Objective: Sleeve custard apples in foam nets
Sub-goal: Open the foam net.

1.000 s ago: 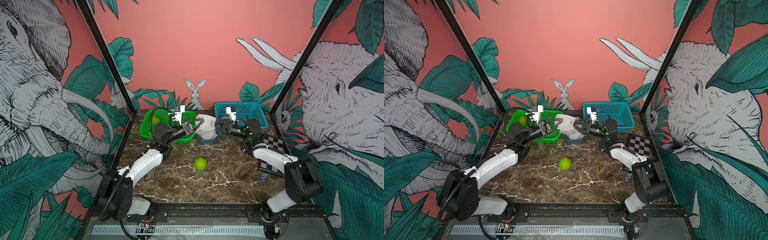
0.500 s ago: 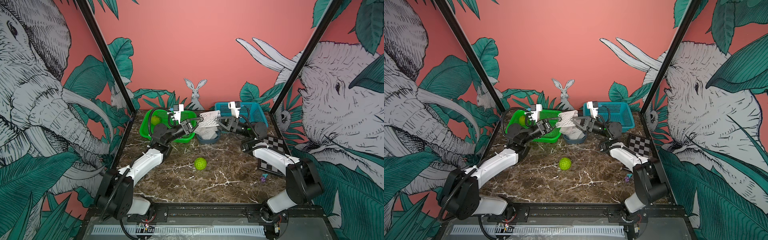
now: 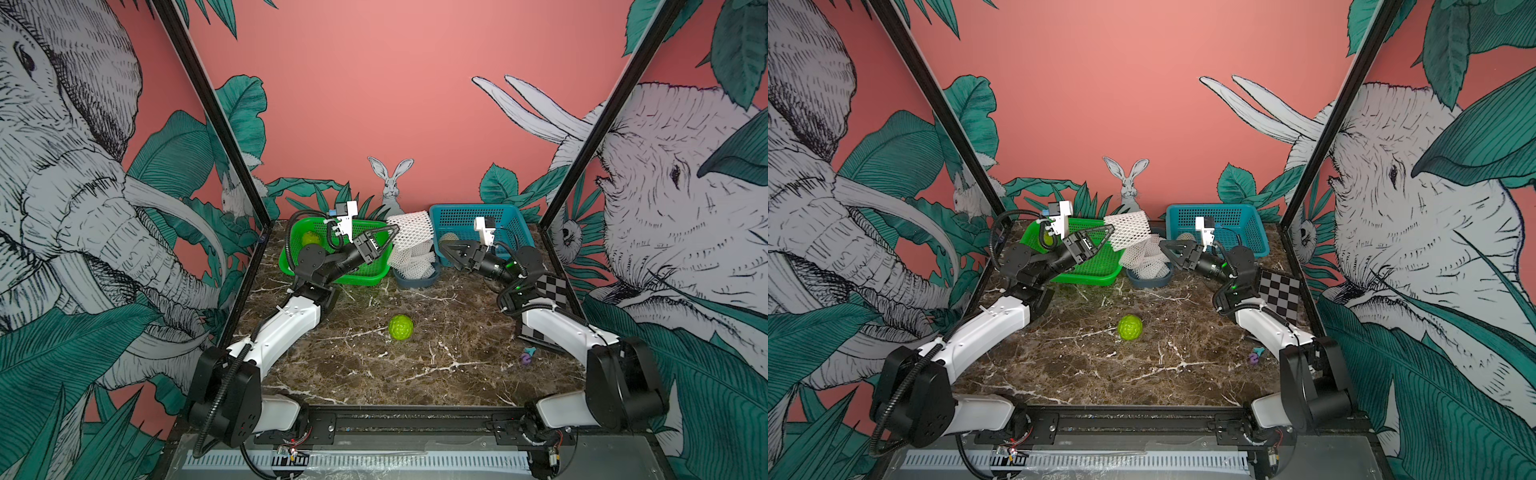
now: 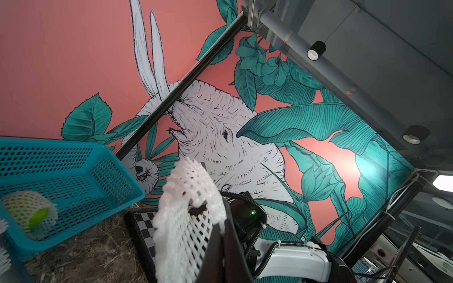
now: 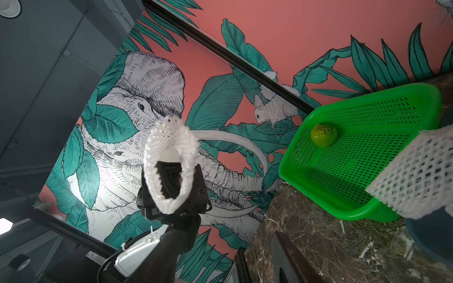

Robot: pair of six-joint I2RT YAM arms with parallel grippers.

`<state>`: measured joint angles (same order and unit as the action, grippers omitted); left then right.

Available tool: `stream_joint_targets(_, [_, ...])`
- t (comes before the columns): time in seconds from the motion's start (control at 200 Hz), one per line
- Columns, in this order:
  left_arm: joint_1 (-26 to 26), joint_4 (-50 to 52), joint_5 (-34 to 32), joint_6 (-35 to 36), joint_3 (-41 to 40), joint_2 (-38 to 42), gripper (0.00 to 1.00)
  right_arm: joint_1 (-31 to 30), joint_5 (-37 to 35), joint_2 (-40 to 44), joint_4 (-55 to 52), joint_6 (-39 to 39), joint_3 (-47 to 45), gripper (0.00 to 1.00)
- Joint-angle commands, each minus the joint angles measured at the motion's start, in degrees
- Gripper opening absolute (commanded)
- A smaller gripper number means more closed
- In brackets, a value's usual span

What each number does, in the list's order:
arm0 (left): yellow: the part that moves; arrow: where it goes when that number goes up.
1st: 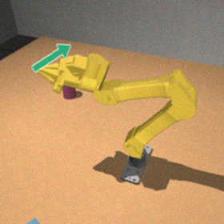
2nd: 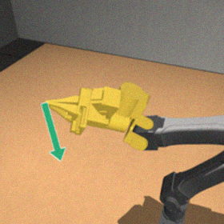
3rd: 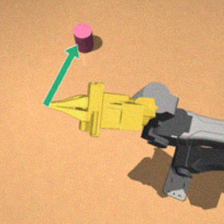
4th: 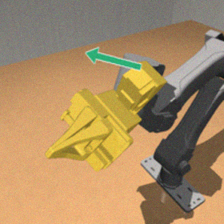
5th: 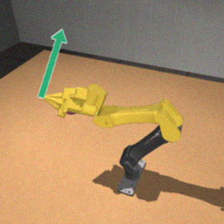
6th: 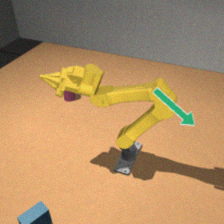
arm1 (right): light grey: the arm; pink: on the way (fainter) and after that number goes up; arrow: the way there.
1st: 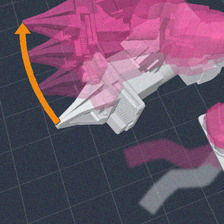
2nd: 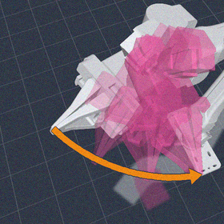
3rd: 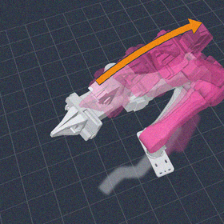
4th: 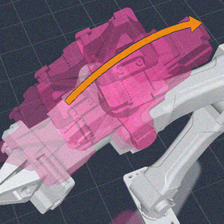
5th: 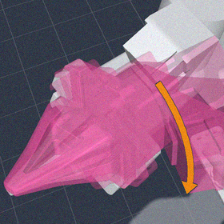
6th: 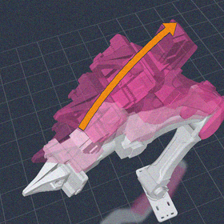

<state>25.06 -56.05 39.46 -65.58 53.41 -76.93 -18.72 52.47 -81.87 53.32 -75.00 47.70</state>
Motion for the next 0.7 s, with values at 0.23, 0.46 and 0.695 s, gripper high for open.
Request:
stream_joint_targets(0.23, [3.16, -5.66, 1.12, -1.31, 3.64, -2.84, 0.0, -7.33, -1.85, -7.61, 12.09, -7.24, 9.13, 0.56])
stream_joint_targets(0.46, [3.15, -7.46, 2.28, -1.54, 1.87, -3.76, 0.0, -7.64, -0.41, -9.15, 23.05, -15.99, 12.41, 0.55])
stream_joint_targets(0.695, [3.92, -9.5, 4.0, -2.09, 0.46, -4.94, 0.0, -7.74, -0.48, -9.01, 24.57, -17.9, 13.72, 0.6])
